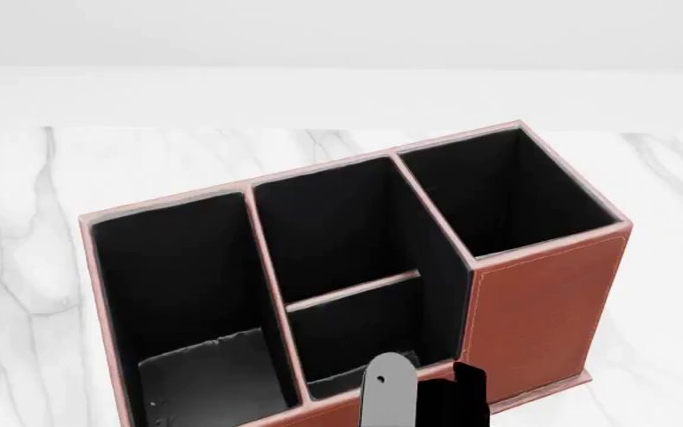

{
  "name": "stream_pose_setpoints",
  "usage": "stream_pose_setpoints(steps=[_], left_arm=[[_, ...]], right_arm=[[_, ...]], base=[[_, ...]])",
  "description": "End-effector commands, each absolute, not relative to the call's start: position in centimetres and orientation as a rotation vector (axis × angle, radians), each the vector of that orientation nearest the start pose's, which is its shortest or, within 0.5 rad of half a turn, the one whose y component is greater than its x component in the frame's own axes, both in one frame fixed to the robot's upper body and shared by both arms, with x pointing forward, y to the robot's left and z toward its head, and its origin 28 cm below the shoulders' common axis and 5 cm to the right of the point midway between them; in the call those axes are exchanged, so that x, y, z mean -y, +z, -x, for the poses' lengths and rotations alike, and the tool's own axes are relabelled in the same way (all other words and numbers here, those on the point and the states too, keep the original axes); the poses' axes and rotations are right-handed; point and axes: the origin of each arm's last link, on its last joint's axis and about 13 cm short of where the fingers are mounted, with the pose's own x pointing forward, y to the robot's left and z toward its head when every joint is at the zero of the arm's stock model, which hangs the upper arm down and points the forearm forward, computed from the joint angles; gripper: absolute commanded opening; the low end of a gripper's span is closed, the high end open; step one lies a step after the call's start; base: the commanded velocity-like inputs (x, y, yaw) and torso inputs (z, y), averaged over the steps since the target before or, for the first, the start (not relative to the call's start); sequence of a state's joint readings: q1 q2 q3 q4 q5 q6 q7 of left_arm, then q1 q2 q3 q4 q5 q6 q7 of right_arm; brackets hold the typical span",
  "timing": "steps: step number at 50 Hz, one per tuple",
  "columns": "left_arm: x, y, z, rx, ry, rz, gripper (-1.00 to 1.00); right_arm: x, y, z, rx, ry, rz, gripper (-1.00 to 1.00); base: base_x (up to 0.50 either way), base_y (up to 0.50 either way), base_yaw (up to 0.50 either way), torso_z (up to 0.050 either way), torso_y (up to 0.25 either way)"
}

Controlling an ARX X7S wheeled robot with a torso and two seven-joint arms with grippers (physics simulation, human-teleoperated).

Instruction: Pick up the book and place it in the front compartment of the caddy.

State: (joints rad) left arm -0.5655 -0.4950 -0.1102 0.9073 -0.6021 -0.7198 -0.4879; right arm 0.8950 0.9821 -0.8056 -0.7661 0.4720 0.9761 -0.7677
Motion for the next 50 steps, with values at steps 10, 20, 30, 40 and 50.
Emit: stream_pose_setpoints(steps=[10,20,30,40,50], left_arm=[[-25.5,26.7,-20.5,0.715,0.143,-0.006,1.00],[-25.5,26.7,-20.6,0.714,0.142,-0.006,1.00],[-25.4,26.7,-20.5,0.715,0.140,-0.004,1.00],[-25.4,26.7,-20.5,0.714,0.139,-0.005,1.00],[-25.3,26.6,-20.6,0.712,0.134,-0.006,1.00]], right_arm=[[15.5,22.6,-23.8,-0.406,1.231,0.923,1.00],[15.3,22.6,-24.7,-0.465,1.275,0.924,1.00],[15.6,22.2,-24.9,-0.511,1.284,0.913,1.00],[16.1,21.9,-25.2,-0.554,1.269,0.897,1.00],[16.6,21.7,-25.5,-0.582,1.252,0.881,1.00]], base=[[0.00,0.00,0.00,0.000,0.000],[0.00,0.00,0.00,0.000,0.000],[0.00,0.00,0.00,0.000,0.000],[0.00,0.00,0.00,0.000,0.000],[0.00,0.00,0.00,0.000,0.000]])
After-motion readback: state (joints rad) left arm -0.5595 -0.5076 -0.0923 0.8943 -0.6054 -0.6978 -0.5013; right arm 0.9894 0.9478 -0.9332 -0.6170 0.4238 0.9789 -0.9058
